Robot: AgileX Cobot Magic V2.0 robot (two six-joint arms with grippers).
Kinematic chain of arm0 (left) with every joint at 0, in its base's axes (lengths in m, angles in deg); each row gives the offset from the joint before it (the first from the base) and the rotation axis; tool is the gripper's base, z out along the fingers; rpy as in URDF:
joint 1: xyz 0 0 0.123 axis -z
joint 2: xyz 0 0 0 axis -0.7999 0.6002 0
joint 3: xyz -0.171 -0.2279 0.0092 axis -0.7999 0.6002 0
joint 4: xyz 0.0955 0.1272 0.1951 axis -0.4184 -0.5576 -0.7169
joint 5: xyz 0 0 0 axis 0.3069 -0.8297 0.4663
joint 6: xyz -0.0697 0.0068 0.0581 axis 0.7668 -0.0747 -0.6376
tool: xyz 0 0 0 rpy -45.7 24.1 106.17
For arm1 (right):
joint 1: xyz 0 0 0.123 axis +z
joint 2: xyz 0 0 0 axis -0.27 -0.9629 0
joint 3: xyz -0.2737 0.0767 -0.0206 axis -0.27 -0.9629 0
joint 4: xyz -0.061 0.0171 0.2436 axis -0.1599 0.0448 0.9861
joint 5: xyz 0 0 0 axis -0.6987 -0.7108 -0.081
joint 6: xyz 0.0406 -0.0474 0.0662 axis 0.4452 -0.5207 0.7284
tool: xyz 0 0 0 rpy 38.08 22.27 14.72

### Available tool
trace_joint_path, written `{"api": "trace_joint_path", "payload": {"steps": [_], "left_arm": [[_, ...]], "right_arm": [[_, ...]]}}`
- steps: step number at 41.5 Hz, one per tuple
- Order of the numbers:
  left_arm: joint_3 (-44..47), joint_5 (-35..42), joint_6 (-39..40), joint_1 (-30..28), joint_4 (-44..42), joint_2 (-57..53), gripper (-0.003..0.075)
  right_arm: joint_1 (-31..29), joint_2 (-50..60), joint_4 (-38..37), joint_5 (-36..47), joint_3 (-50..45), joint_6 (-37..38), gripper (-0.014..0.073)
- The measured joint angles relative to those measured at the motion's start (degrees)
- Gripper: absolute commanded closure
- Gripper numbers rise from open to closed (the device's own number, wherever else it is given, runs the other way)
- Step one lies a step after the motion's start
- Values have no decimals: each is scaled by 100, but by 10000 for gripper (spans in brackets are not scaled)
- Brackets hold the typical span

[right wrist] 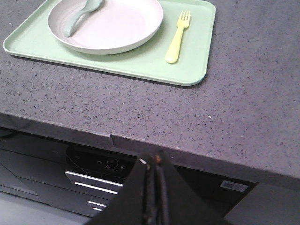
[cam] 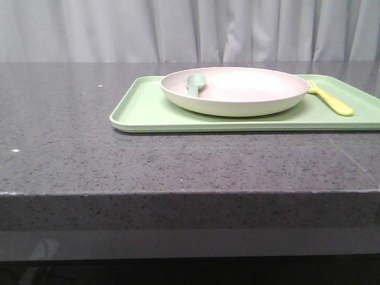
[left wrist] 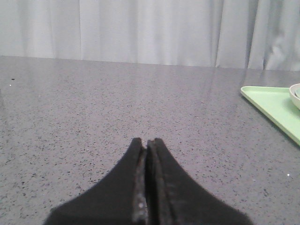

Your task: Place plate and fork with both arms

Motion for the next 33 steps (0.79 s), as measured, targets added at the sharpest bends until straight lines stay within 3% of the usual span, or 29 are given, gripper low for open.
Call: {"api": "trace_joint_path", "payload": {"steps": [33], "left_arm": [[0, 9, 0, 54, 0, 0, 741]], "right_arm": [[0, 9, 0, 0, 0, 0, 711]]}}
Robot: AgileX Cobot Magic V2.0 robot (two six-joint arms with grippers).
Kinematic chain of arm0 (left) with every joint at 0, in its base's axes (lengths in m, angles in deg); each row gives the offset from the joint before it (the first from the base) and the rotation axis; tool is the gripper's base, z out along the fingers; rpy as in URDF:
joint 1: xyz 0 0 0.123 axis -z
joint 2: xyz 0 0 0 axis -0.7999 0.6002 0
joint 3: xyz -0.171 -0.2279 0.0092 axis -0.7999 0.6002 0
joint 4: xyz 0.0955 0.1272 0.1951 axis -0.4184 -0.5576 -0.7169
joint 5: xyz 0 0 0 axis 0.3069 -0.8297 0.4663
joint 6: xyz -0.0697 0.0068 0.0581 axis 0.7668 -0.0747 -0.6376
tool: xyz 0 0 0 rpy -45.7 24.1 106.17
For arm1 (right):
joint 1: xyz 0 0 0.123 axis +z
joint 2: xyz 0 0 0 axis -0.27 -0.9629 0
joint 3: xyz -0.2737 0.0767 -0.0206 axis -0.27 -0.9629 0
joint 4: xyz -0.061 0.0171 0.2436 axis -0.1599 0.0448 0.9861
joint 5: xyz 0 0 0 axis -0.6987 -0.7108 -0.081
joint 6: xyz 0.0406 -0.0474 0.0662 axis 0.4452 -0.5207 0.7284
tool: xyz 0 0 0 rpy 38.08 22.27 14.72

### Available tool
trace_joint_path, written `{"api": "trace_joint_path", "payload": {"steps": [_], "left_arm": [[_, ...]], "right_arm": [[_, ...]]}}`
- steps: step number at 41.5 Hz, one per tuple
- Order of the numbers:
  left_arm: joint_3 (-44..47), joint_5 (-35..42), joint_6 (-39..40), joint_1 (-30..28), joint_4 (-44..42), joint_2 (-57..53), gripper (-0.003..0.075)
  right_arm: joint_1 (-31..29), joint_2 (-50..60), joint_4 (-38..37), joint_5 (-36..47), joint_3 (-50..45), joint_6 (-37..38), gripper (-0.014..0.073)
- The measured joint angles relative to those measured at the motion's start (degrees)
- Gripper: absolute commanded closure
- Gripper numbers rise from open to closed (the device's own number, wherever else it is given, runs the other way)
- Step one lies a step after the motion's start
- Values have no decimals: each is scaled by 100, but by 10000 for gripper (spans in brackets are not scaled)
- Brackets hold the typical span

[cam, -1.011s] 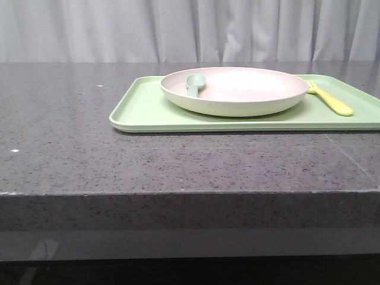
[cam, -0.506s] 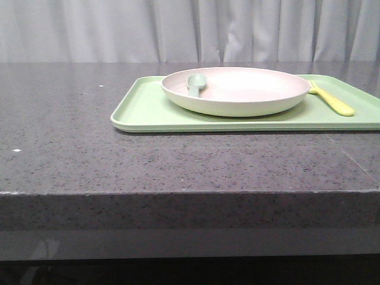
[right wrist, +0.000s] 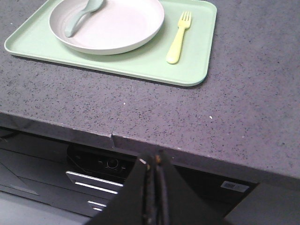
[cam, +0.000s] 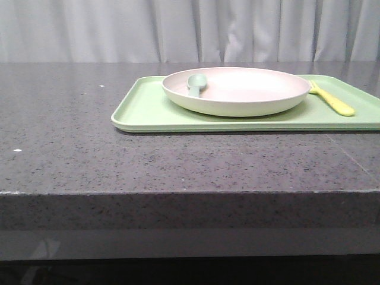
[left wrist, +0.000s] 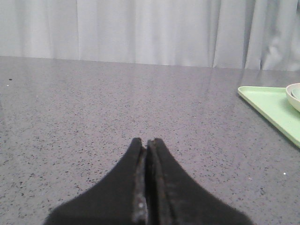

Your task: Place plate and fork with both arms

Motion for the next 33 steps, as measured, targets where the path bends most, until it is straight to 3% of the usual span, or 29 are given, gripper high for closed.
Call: {"api": "trace_joint_path", "payload": {"steps": [22, 33], "left_arm": [[0, 0, 0, 0, 0, 0, 741], [0, 0, 0, 0, 0, 0, 741]], "right_arm": [[0, 82, -37, 157, -162, 0, 711], [-545, 835, -94, 2734, -2130, 0, 711]]}}
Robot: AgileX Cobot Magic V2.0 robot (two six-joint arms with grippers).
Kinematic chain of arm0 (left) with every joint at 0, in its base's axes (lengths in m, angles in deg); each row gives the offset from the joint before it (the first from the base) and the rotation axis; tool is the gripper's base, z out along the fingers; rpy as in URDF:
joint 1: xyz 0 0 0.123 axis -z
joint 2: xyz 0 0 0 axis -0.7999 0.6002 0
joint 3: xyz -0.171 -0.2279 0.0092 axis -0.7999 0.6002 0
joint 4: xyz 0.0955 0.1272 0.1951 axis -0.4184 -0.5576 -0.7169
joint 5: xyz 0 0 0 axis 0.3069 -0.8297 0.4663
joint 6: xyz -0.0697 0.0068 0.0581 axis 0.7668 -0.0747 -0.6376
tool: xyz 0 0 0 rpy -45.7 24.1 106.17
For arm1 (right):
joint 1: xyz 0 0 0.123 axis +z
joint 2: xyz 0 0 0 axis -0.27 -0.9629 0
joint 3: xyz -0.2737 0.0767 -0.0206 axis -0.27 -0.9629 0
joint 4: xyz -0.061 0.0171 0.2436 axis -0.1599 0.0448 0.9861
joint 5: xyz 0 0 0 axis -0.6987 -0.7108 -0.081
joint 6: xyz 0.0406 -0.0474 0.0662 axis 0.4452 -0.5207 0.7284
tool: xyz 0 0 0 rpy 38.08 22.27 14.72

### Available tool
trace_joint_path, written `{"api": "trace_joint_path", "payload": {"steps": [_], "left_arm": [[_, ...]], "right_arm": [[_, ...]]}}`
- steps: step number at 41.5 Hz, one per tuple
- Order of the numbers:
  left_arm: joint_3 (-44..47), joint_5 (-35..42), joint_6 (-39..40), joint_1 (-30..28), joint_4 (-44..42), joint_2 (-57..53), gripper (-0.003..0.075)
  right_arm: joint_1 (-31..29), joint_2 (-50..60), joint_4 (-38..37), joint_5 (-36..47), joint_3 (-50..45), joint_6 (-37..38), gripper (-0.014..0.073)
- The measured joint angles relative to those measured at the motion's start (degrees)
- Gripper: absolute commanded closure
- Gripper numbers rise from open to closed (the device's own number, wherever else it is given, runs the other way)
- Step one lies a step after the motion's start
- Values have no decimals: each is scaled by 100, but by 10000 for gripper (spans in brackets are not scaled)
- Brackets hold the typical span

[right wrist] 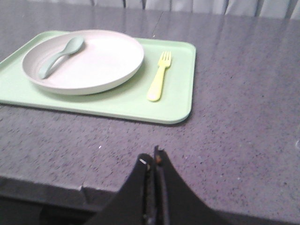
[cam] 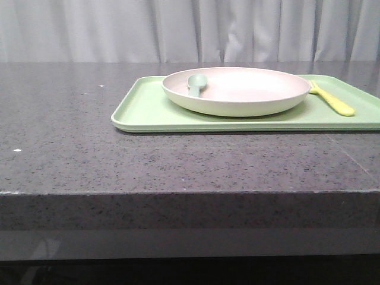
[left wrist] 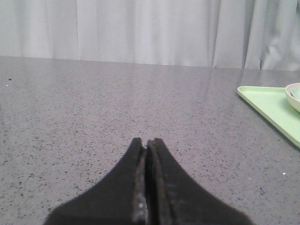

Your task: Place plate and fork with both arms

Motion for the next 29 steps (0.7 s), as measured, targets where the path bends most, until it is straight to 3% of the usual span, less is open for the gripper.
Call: {"api": "trace_joint_path", "payload": {"steps": [13, 22, 29], "left_arm": [[0, 0, 0, 0, 0, 0, 740], [0, 0, 0, 0, 0, 0, 741], [0, 0, 0, 0, 0, 0, 741]], "right_arm": [[-553, 335, 59, 2109, -1957, 0, 711], [-594, 335, 110, 2898, -2206, 0, 711], [-594, 335, 110, 2983, -2206, 0, 711]]}}
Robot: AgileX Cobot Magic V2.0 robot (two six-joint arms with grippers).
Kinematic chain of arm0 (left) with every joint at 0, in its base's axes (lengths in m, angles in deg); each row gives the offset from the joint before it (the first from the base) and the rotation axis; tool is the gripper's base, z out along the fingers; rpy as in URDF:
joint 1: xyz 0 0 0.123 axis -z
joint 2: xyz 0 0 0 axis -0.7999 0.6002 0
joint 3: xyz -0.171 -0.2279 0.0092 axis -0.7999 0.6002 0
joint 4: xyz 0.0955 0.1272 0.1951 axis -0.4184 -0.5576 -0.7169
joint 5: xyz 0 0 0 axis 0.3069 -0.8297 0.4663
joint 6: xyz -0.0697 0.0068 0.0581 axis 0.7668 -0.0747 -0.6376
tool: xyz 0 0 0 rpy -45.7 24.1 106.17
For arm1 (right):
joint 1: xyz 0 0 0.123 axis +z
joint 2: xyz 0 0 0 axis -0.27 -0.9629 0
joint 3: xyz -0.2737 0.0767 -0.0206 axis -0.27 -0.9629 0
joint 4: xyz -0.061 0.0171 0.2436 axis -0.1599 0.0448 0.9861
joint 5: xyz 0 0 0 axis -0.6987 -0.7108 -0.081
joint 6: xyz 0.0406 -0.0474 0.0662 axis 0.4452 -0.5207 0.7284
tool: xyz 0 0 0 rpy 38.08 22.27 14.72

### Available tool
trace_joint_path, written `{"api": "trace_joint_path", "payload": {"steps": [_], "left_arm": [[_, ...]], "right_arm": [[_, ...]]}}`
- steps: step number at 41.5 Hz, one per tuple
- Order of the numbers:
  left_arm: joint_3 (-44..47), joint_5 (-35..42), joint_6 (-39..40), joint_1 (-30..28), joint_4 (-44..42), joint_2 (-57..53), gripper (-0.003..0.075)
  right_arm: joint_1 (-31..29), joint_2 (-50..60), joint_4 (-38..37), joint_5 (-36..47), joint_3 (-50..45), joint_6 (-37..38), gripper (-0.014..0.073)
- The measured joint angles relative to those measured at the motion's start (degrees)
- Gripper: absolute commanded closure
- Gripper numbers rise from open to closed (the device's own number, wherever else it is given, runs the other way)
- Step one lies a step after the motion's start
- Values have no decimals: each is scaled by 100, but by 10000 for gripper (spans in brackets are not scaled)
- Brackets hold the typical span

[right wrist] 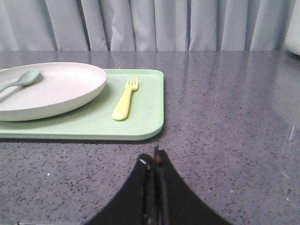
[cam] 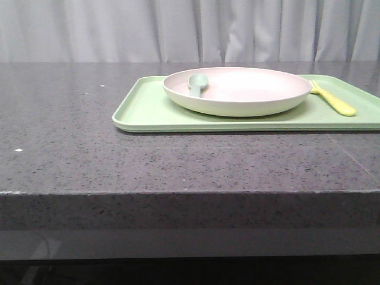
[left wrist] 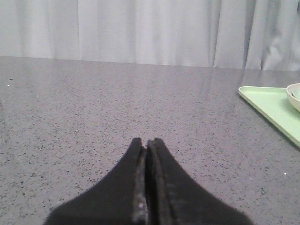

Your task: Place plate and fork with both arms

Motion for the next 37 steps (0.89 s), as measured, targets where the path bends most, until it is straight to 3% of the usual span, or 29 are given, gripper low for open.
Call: {"api": "trace_joint_path", "payload": {"steps": [37], "left_arm": [[0, 0, 0, 0, 0, 0, 740]], "right_arm": [[0, 0, 0, 324, 0, 0, 711]]}}
